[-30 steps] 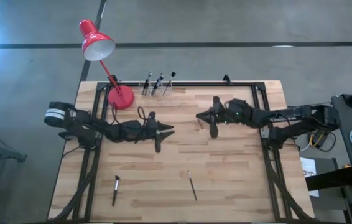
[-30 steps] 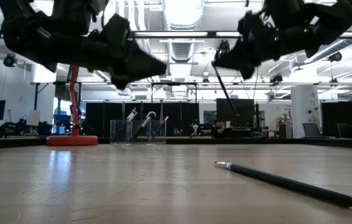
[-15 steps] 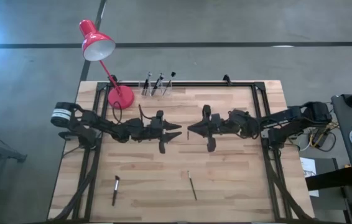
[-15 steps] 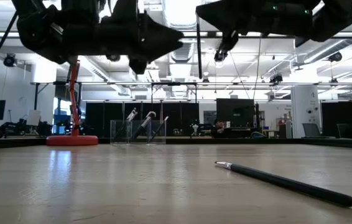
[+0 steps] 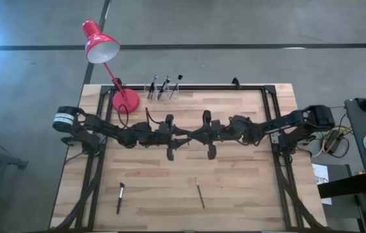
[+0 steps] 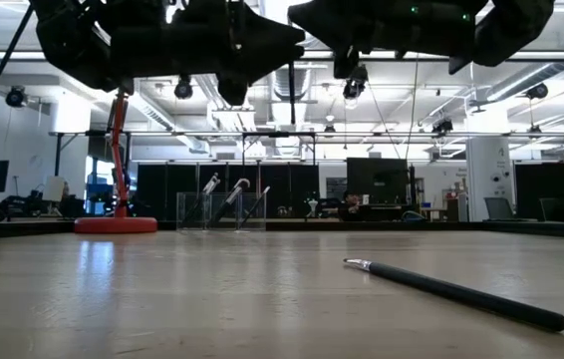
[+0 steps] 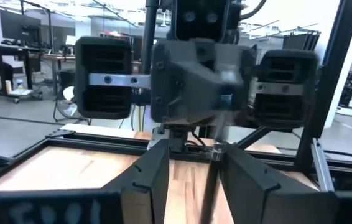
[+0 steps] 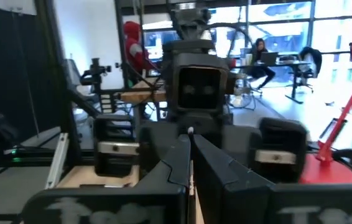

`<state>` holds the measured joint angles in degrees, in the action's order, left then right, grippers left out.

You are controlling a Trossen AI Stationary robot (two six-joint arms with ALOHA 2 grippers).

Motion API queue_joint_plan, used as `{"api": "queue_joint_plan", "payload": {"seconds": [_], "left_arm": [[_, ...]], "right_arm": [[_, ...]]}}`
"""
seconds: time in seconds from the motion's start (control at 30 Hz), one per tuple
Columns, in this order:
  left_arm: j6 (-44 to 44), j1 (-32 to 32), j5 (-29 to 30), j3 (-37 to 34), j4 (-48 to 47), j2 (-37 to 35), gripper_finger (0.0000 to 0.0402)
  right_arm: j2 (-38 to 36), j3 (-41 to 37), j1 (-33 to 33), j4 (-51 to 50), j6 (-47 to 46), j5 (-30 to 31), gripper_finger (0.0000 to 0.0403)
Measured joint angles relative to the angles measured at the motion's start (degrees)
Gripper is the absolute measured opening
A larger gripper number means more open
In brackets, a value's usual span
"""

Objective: Pick & Place Makeup Supplies
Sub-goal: Put the makeup brush into the transparent organizer

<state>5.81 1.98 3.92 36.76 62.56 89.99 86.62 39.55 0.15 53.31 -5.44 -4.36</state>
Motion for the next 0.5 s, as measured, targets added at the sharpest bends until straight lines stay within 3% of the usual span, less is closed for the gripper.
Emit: {"api": "queue_joint_plan", "payload": {"seconds": [0.17,0.37,0.5], "left_arm": [[-2.19,0.0,0.06,0.08,-0.67,-0.01,0.0115],[-4.28,0.11,0.09,0.2,-1.16,-0.03,0.0018],[-5.12,0.02,4.07,0.82,-4.1,-0.95,0.0014]], "right_arm": [[0.49,0.59,0.53,0.24,1.03,0.04,0.0008],[0.23,0.59,0.88,-0.4,2.84,1.2,0.002],[-0.35,0.59,0.91,-2.01,3.1,3.62,0.0052]]}}
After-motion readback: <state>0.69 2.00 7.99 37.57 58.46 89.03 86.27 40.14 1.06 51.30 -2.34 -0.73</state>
